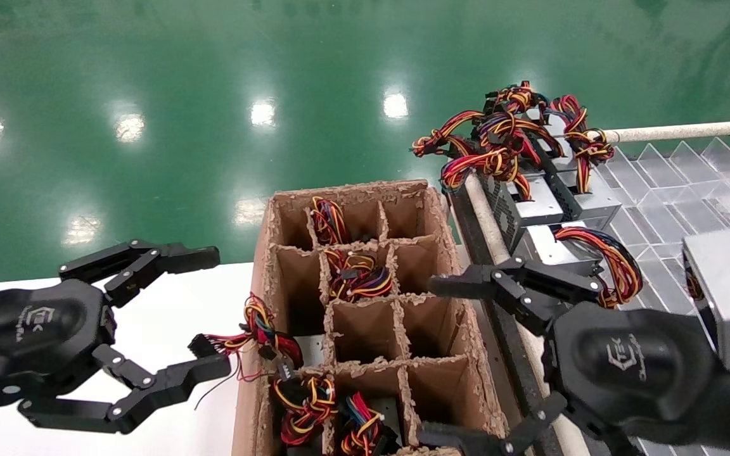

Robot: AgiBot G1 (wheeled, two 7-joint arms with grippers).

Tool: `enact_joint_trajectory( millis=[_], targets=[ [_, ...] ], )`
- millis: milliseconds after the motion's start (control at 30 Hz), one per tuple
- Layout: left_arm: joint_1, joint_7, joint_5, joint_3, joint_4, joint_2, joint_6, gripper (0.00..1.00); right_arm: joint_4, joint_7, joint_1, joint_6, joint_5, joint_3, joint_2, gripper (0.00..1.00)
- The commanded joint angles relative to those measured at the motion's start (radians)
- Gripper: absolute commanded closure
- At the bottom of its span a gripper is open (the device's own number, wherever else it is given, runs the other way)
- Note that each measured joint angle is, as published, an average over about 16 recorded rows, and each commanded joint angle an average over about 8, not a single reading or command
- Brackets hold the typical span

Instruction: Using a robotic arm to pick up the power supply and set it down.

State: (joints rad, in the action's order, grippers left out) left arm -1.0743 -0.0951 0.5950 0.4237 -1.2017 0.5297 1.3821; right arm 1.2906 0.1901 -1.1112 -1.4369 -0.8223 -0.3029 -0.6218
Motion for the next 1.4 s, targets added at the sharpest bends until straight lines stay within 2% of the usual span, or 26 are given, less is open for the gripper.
enact_joint_trajectory(
  millis=[33, 267, 433, 467, 500, 700, 733, 767, 1400],
  targets=[
    [0.0, 0.0, 0.0, 0.0, 0.0, 0.0, 0.0, 1.0, 0.001, -0.005, -0.005, 0.008, -0.015, -0.002, 0.002, 0.0],
    [0.0, 0.0, 0.0, 0.0, 0.0, 0.0, 0.0, 1.0, 0.025, 0.038, -0.116, 0.176, -0.299, -0.091, -0.067, 0.0],
    [0.0, 0.0, 0.0, 0.0, 0.0, 0.0, 0.0, 1.0, 0.02, 0.055, -0.181, 0.243, -0.478, -0.166, -0.145, 0.0],
    [0.0, 0.0, 0.0, 0.0, 0.0, 0.0, 0.0, 1.0, 0.018, 0.058, -0.191, 0.255, -0.507, -0.178, -0.16, 0.05],
    [0.0, 0.0, 0.0, 0.0, 0.0, 0.0, 0.0, 1.0, 0.016, 0.061, -0.199, 0.266, -0.535, -0.189, -0.174, 0.14],
    [0.0, 0.0, 0.0, 0.0, 0.0, 0.0, 0.0, 1.0, 0.018, 0.079, -0.221, 0.331, -0.65, -0.231, -0.233, 0.89],
    [0.0, 0.0, 0.0, 0.0, 0.0, 0.0, 0.0, 1.0, 0.02, 0.083, -0.22, 0.34, -0.66, -0.235, -0.24, 0.97],
    [0.0, 0.0, 0.0, 0.0, 0.0, 0.0, 0.0, 1.0, 0.021, 0.086, -0.219, 0.348, -0.671, -0.239, -0.246, 1.0],
    [0.0, 0.0, 0.0, 0.0, 0.0, 0.0, 0.0, 1.0, -0.013, 0.126, -0.198, 0.435, -0.759, -0.27, -0.316, 1.0]
  ],
)
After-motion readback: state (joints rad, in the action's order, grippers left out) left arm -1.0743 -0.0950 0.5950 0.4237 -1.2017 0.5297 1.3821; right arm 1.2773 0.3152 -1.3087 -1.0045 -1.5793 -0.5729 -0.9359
